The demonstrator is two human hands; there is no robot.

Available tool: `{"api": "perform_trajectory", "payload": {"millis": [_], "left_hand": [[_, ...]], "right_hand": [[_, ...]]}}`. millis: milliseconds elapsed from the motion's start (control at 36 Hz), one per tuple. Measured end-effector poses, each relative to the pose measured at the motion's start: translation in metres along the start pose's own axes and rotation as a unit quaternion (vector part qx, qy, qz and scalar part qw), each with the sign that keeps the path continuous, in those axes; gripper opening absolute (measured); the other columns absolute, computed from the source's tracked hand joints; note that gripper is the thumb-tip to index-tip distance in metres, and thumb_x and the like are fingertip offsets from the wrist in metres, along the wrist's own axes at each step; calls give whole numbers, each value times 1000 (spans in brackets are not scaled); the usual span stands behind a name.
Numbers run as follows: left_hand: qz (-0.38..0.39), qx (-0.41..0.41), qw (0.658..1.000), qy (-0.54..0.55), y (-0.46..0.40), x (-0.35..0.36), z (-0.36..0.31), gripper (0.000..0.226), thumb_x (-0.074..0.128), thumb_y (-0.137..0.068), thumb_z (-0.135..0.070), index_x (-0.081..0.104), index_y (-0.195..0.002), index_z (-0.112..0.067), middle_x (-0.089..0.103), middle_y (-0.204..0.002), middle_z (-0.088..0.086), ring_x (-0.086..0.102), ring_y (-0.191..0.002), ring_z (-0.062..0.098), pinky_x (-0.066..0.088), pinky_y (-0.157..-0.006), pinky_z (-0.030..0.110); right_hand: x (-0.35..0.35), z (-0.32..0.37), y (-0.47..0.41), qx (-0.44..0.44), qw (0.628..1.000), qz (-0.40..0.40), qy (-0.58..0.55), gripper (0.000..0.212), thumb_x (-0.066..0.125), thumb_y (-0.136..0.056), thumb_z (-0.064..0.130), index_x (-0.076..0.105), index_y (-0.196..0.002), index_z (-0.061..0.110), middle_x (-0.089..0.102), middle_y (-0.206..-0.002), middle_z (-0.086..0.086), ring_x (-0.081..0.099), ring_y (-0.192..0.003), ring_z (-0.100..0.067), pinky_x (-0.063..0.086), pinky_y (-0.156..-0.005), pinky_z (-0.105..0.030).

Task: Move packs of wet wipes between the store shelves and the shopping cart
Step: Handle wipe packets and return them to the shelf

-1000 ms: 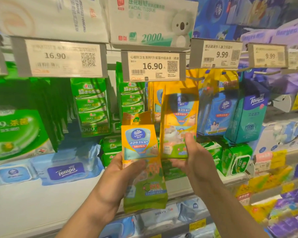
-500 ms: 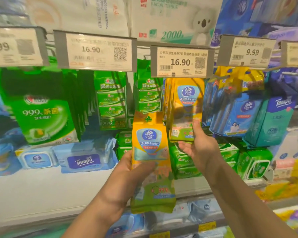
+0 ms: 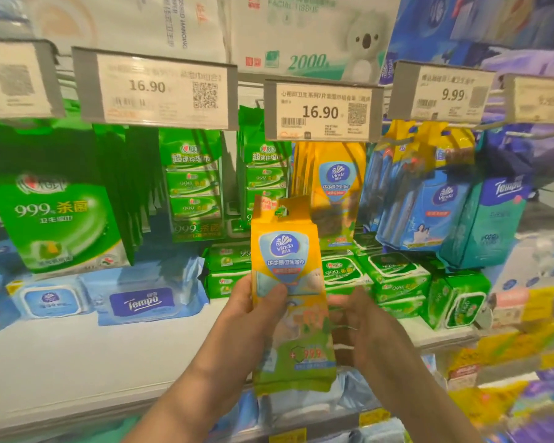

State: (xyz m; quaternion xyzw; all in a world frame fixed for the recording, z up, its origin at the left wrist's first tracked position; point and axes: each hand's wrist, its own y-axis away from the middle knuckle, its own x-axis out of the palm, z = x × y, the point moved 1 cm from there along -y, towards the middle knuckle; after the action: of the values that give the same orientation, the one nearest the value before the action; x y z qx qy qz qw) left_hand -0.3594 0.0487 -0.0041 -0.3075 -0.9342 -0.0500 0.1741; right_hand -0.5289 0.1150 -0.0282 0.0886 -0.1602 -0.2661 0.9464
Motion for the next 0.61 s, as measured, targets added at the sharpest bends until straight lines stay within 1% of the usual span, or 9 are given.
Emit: {"api": "perform_trajectory", "payload": {"millis": [56, 111, 194, 278, 306, 361, 444, 528, 611], "left_hand": [[6, 5, 1000, -4, 0, 6, 0, 25, 55, -100, -29, 60, -124, -29, 72, -120, 8, 69, -111, 33, 50, -98, 62], [16, 9, 1000, 2, 0, 14, -1, 27, 57, -98, -30, 60, -125, -30, 71, -121, 9, 69, -111, 34, 50, -96, 62], [25, 19, 1000, -1, 0, 25, 0, 32, 58, -94, -35, 56, -126, -31, 72, -119, 7, 70, -106, 34, 54, -89, 65], [29, 27, 998, -41, -1, 32, 3, 32, 62, -92, -49, 55, -123, -42, 74, -115, 2, 67, -106, 43, 51, -87, 70], [35, 31, 997, -54, -1, 34, 3, 32, 62, -91, -55, 55, -122, -47, 73, -116, 1, 63, -112, 47, 48, -90, 71], [55, 44, 995, -69, 0, 38, 5, 37, 59, -89, -57, 53, -125, -50, 71, -121, 0, 58, -118, 48, 45, -98, 70], [86, 67, 990, -90, 3, 44, 5, 43, 60, -93, -50, 47, -133, -45, 66, -131, -7, 63, -122, 21, 48, -105, 48], [124, 86, 976, -155, 8, 43, 7, 53, 62, -91, -44, 41, -138, -38, 68, -123, -16, 64, -115, 4, 51, -95, 25], [132, 86, 967, -200, 12, 41, 8, 52, 72, -82, -51, 48, -128, -51, 70, -118, -17, 67, -107, 5, 56, -88, 27]], "right_hand": [[3, -4, 7, 28, 999, 31, -8, 72, 54, -80, 66, 70, -112, 4, 69, -98, -22, 68, -77, -37, 56, -62, -44], [8, -8, 14, 31, 997, 70, -15, 90, 74, -52, 77, 74, -109, 7, 74, -97, -20, 71, -71, -38, 57, -50, -44], [6, -15, 24, -15, 994, 104, -27, 102, 88, -28, 80, 74, -104, 13, 75, -87, -20, 70, -62, -33, 53, -42, -38], [7, -8, 35, -68, 995, 71, -13, 77, 83, -46, 79, 75, -91, 17, 73, -77, -14, 65, -52, -29, 48, -40, -32], [7, -4, 39, -89, 995, 41, 19, 68, 74, -64, 78, 72, -92, 16, 73, -73, -9, 65, -52, -26, 48, -41, -31], [2, -3, 44, -136, 986, -11, 92, 50, 58, -73, 62, 70, -95, 18, 75, -73, 5, 69, -60, -13, 52, -49, -26], [-5, 0, 55, -191, 972, -43, 131, 38, 55, -71, 55, 75, -92, 31, 76, -85, 17, 69, -80, 3, 49, -67, -13], [-9, 2, 61, -211, 965, -69, 141, 27, 53, -73, 53, 75, -84, 41, 73, -81, 25, 65, -77, 11, 45, -65, -6], [-10, 9, 66, -228, 963, -60, 127, 23, 54, -76, 46, 75, -85, 44, 74, -83, 26, 66, -78, 13, 45, -63, -4]]}}
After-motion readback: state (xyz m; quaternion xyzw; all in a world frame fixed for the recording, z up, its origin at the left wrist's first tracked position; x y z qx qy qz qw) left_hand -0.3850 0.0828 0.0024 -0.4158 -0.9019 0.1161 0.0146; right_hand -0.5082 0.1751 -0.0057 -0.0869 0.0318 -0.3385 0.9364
